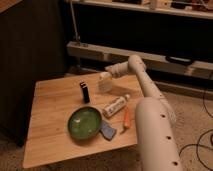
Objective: Place the ceramic cup over the eraser
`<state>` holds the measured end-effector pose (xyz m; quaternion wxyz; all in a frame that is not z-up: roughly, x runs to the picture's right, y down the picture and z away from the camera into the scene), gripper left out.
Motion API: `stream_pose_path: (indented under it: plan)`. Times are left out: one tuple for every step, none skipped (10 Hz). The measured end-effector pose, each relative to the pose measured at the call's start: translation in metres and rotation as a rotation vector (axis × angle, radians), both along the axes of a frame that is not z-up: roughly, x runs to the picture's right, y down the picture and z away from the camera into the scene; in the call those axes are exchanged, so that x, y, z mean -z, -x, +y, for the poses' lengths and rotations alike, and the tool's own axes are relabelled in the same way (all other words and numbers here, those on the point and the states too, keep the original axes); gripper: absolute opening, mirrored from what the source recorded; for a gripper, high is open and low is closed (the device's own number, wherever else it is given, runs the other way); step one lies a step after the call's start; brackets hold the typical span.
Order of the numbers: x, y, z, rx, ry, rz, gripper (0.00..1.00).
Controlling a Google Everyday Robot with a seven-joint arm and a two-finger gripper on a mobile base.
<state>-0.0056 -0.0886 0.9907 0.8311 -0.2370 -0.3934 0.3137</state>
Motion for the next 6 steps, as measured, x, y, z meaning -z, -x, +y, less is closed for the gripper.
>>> stream_pose_path:
  plan:
    - [-0.001, 0.004, 0.003, 0.004, 0.005, -0.016, 0.74]
    - [-0.001, 0.007, 0.003, 0.006, 0.006, -0.03, 0.65]
    - [-0.001, 0.008, 0.002, 0.002, 0.003, -0.044, 0.53]
    - [0.002, 0.009, 0.0, -0.003, -0.003, -0.06, 0.42]
    - [0.006, 0.01, -0.002, -0.01, -0.011, -0.077, 0.33]
    - [0.011, 0.012, -0.006, -0.022, -0.02, -0.101, 0.22]
